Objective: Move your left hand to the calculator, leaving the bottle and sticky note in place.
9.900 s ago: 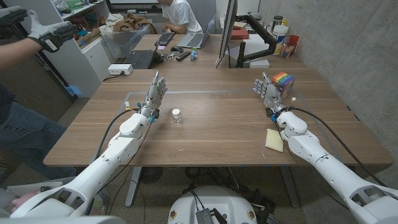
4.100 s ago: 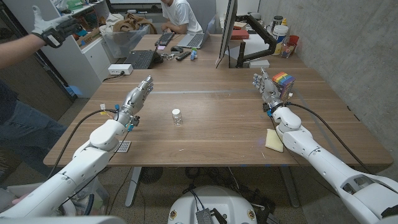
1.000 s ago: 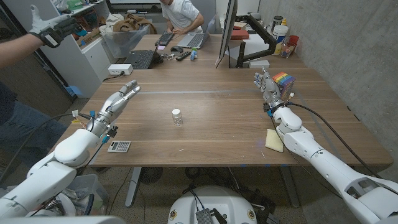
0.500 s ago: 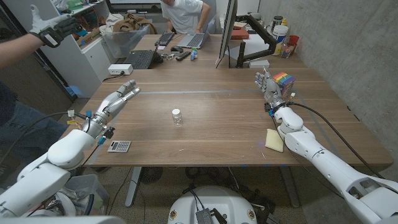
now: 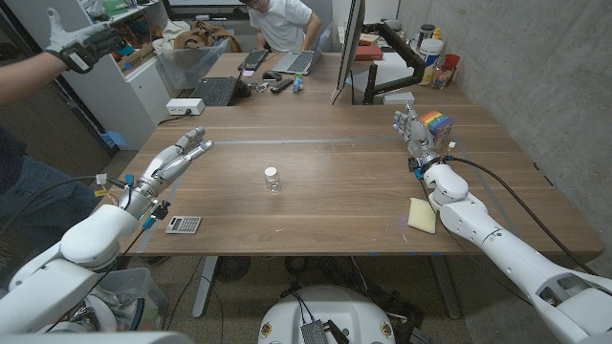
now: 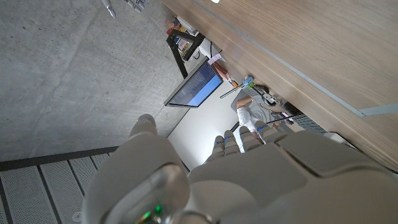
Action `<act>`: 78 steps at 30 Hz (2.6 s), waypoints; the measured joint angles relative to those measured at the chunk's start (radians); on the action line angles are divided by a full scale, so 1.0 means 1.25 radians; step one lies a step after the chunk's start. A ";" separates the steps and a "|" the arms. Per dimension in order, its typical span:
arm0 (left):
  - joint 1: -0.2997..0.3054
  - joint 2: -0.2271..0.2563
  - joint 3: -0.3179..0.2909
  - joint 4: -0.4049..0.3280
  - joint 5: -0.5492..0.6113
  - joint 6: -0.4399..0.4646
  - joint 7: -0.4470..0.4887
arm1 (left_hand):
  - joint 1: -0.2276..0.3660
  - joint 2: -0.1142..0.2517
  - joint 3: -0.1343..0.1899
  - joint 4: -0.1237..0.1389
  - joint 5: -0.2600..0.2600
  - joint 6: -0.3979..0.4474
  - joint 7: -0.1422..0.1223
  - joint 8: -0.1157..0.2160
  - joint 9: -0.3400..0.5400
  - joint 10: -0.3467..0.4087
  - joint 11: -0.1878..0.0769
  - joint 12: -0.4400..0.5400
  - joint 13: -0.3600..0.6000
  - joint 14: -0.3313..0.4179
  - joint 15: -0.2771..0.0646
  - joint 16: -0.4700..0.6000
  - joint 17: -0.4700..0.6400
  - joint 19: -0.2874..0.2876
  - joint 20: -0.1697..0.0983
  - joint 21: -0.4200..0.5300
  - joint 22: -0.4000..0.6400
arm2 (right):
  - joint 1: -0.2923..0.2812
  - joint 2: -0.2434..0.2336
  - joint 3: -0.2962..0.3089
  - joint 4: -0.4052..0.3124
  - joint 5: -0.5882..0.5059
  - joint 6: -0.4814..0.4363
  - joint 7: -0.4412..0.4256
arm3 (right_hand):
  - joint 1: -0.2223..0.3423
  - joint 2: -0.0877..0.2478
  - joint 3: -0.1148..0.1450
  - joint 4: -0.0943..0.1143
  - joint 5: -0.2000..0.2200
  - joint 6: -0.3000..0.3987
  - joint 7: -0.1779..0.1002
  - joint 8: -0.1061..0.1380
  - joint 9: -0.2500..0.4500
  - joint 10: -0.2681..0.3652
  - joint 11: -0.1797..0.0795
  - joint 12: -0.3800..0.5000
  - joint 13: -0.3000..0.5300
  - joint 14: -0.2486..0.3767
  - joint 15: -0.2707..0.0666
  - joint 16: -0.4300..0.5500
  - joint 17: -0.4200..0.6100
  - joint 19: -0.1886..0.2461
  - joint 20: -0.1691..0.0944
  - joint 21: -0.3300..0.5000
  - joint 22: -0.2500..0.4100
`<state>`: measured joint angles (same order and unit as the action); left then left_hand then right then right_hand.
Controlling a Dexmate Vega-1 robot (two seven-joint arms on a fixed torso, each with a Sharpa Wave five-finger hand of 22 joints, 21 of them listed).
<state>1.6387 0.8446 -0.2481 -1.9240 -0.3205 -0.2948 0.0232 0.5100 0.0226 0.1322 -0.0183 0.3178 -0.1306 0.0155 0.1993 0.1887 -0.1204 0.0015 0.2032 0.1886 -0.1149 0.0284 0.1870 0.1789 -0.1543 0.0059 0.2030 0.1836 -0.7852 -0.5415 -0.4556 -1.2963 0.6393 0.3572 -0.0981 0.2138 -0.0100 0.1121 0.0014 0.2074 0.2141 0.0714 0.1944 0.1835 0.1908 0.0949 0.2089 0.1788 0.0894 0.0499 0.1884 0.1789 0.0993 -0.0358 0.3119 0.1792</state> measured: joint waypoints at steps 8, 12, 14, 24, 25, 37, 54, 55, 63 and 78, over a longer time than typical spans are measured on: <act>0.029 -0.023 -0.027 -0.018 0.015 0.010 -0.018 | 0.009 0.000 0.003 -0.003 0.000 -0.003 -0.003 0.000 0.000 -0.004 -0.004 0.000 0.000 0.000 0.000 0.000 0.000 0.000 0.000 0.000 0.000 | 0.000 -0.005 -0.003 -0.001 -0.008 -0.002 -0.004 | 0.000 0.000 -0.003 -0.003 0.000 0.000 0.000 0.000 0.000 0.000 0.000 0.000 0.000 0.000 0.000 0.000 0.000 0.000 0.000 -0.002 0.000; 0.039 -0.034 -0.037 -0.023 0.024 0.010 -0.028 | 0.012 0.003 0.003 -0.003 -0.003 -0.003 -0.003 0.000 0.000 -0.004 -0.004 0.000 0.000 -0.003 -0.003 0.000 0.000 0.000 0.000 0.000 0.000 | 0.000 -0.008 -0.005 -0.002 -0.013 -0.003 -0.007 | 0.000 0.000 -0.003 -0.003 0.000 -0.003 -0.003 0.000 0.000 0.000 0.000 0.000 0.000 0.000 0.000 0.000 0.000 0.000 0.000 -0.002 0.000; 0.042 -0.036 -0.040 -0.024 0.029 0.010 -0.033 | 0.015 0.000 0.001 -0.006 -0.003 -0.003 -0.003 0.000 0.000 -0.004 -0.004 0.000 0.000 -0.003 -0.003 0.000 0.000 0.000 0.000 0.000 0.000 | 0.000 -0.010 -0.005 -0.003 -0.014 -0.003 -0.009 | 0.000 0.000 -0.003 -0.003 0.000 -0.004 -0.004 0.000 0.000 0.000 0.000 0.000 0.000 0.000 0.000 0.000 0.000 0.000 0.000 -0.002 0.000; 0.052 -0.044 -0.054 -0.020 0.054 -0.003 -0.062 | 0.018 0.003 0.003 -0.010 -0.003 -0.003 -0.009 0.000 0.000 0.000 -0.009 0.000 0.000 -0.002 -0.003 0.000 0.000 0.000 0.000 0.000 0.000 | -0.005 -0.016 -0.006 -0.013 -0.022 -0.011 -0.026 | 0.000 0.000 -0.003 -0.003 0.000 -0.004 -0.004 0.000 0.000 0.000 0.000 0.000 0.000 0.000 0.000 0.000 0.000 0.000 0.000 -0.002 0.000; 0.052 -0.044 -0.054 -0.020 0.058 -0.007 -0.065 | 0.021 0.000 0.003 -0.010 -0.003 -0.003 -0.009 0.000 0.000 0.000 -0.009 0.000 0.000 -0.002 -0.003 0.000 0.000 0.000 0.000 0.000 0.000 | -0.005 -0.017 -0.007 -0.013 -0.022 -0.011 -0.026 | 0.000 0.000 -0.003 -0.003 0.000 -0.004 -0.004 0.000 0.000 0.000 0.000 0.000 0.000 0.000 0.000 0.000 0.000 0.000 0.000 -0.005 0.000; 0.064 -0.045 -0.069 -0.010 0.090 -0.027 -0.086 | 0.027 0.000 0.003 -0.016 -0.006 0.005 -0.016 0.000 0.000 0.004 -0.013 0.000 0.000 0.002 -0.008 0.000 0.000 0.004 0.004 0.000 0.000 | -0.003 -0.018 -0.010 -0.016 -0.030 -0.022 -0.041 | 0.000 0.000 -0.003 -0.003 0.000 -0.004 -0.004 0.000 0.000 0.000 0.000 0.000 0.000 0.000 0.000 0.000 0.000 0.003 -0.003 -0.010 0.000; 0.124 -0.073 -0.127 -0.037 0.132 -0.005 -0.112 | 0.039 0.003 0.007 -0.023 -0.006 0.008 -0.019 0.001 0.000 0.009 -0.017 0.003 0.000 0.006 -0.012 0.000 0.004 0.009 0.009 0.004 0.000 | 0.015 -0.010 -0.018 -0.004 -0.038 -0.033 -0.044 | 0.000 0.000 -0.006 -0.006 0.000 -0.004 -0.004 0.000 0.000 0.000 0.000 0.000 0.000 0.000 0.000 0.000 0.000 0.006 0.000 -0.013 0.000; 0.124 -0.073 -0.127 -0.037 0.133 -0.004 -0.112 | 0.039 0.003 0.006 -0.025 -0.006 0.008 -0.019 0.001 0.000 0.009 -0.018 0.003 0.000 0.006 -0.012 0.000 0.004 0.009 0.009 0.004 0.000 | 0.015 -0.010 -0.019 -0.004 -0.038 -0.033 -0.044 | 0.000 0.000 -0.006 -0.006 0.000 -0.004 -0.004 0.000 0.000 0.000 0.000 0.000 0.000 0.000 0.000 0.000 0.000 0.006 0.000 -0.013 0.000; 0.160 -0.101 -0.170 -0.055 0.185 0.015 -0.112 | 0.048 0.000 0.009 -0.027 -0.006 0.013 -0.024 0.004 0.000 0.017 -0.020 0.007 0.000 0.013 -0.017 0.000 0.004 0.010 0.010 0.004 0.000 | 0.022 -0.004 -0.023 0.002 -0.043 -0.041 -0.044 | 0.000 0.000 -0.006 -0.006 0.000 -0.004 -0.004 0.000 0.000 0.000 0.000 0.000 0.000 0.000 0.000 0.000 0.000 0.006 0.000 -0.016 0.000; 0.209 -0.163 -0.236 -0.083 0.311 0.024 -0.082 | 0.063 0.006 0.010 -0.034 -0.009 0.036 -0.032 0.010 0.000 0.029 -0.031 0.007 0.000 0.023 -0.023 0.005 0.004 0.021 0.014 0.009 0.000 | 0.029 0.000 -0.028 0.005 -0.051 -0.052 -0.042 | 0.000 0.000 -0.008 -0.008 0.000 -0.004 -0.004 0.000 0.000 0.000 0.000 0.000 0.000 0.000 0.000 0.000 0.000 0.009 -0.003 -0.019 0.000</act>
<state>1.9004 0.6402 -0.5431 -2.0278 0.0684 -0.2653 -0.0799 0.5890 0.0306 0.1444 -0.0610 0.3067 -0.0853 -0.0251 0.2119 0.1883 -0.0840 -0.0378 0.2119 0.1883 -0.0857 -0.0007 0.1938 0.1839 -0.1286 0.0237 0.2147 0.1836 -0.7495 -0.5420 -0.4906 -1.2900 0.5755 0.2916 -0.1502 0.2137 -0.0100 0.1024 -0.0084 0.2074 0.2088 0.0662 0.1944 0.1836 0.1909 0.0948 0.2090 0.1788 0.0894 0.0499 0.1885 0.1789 0.1100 -0.0393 0.2881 0.1790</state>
